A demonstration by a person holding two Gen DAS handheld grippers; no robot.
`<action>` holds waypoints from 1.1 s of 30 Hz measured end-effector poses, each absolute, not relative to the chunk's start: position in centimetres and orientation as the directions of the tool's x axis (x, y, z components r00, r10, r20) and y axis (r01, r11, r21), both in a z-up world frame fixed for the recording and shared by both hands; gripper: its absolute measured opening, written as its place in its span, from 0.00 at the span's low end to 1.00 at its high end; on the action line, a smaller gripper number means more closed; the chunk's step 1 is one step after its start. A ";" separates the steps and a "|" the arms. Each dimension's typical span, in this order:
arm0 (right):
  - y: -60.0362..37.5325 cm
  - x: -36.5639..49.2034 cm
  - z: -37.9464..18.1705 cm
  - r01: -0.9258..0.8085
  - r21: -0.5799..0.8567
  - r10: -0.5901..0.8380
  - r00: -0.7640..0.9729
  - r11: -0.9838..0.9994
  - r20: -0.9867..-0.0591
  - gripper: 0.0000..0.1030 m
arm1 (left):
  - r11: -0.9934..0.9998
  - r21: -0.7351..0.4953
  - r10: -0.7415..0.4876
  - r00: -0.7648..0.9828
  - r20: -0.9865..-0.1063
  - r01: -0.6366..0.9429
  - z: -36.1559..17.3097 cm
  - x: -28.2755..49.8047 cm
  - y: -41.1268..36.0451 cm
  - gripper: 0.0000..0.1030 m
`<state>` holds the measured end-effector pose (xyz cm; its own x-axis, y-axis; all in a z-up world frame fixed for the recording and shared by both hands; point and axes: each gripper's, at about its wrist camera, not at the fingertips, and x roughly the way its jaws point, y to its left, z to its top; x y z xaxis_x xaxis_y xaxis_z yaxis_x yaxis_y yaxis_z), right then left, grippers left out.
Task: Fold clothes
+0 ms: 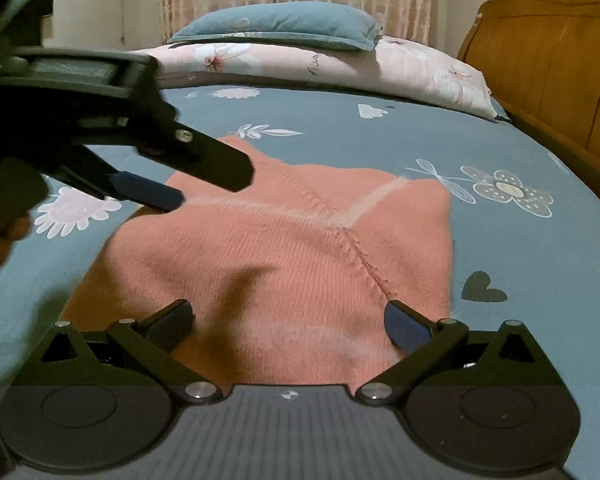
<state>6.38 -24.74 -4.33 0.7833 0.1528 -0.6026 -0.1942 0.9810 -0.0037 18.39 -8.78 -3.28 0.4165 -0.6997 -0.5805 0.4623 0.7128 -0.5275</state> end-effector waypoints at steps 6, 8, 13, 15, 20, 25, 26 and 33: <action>-24.8 5.9 -4.7 -0.199 -0.006 0.159 0.802 0.980 -0.575 1.00 | 0.764 -0.437 -0.639 0.464 -0.613 0.475 -0.8 19.6 -9.4 0.89; -24.8 5.9 -4.7 -0.201 -0.005 0.162 0.804 0.980 -0.572 1.00 | 0.776 -0.428 -0.622 0.455 -0.637 0.462 -1.5 20.6 -10.1 0.90; -25.1 5.8 -4.7 -0.212 0.002 0.176 0.802 0.977 -0.570 1.00 | 0.808 -0.356 -0.568 0.460 -0.682 0.469 -2.6 21.8 -12.0 0.90; -25.1 5.7 -4.7 -0.213 0.001 0.176 0.803 0.977 -0.570 1.00 | 0.816 -0.329 -0.551 0.469 -0.690 0.475 -2.2 21.4 -12.4 0.90; -24.7 5.5 -4.2 -0.208 -0.010 0.164 0.797 0.978 -0.581 1.00 | 0.818 -0.329 -0.551 0.479 -0.684 0.471 -1.0 20.3 -11.8 0.90; -25.1 5.2 -3.1 -0.195 0.044 0.183 0.784 0.980 -0.594 1.00 | 0.819 -0.322 -0.554 0.505 -0.662 0.475 0.5 18.7 -11.0 0.90; -25.3 5.1 -2.9 -0.190 0.058 0.187 0.783 0.980 -0.593 1.00 | 0.819 -0.322 -0.555 0.511 -0.657 0.476 0.7 18.5 -10.7 0.90; -28.7 4.8 -0.6 -0.147 0.174 0.220 0.800 0.974 -0.559 1.00 | 0.821 -0.381 -0.568 0.544 -0.617 0.425 1.6 17.7 -7.1 0.90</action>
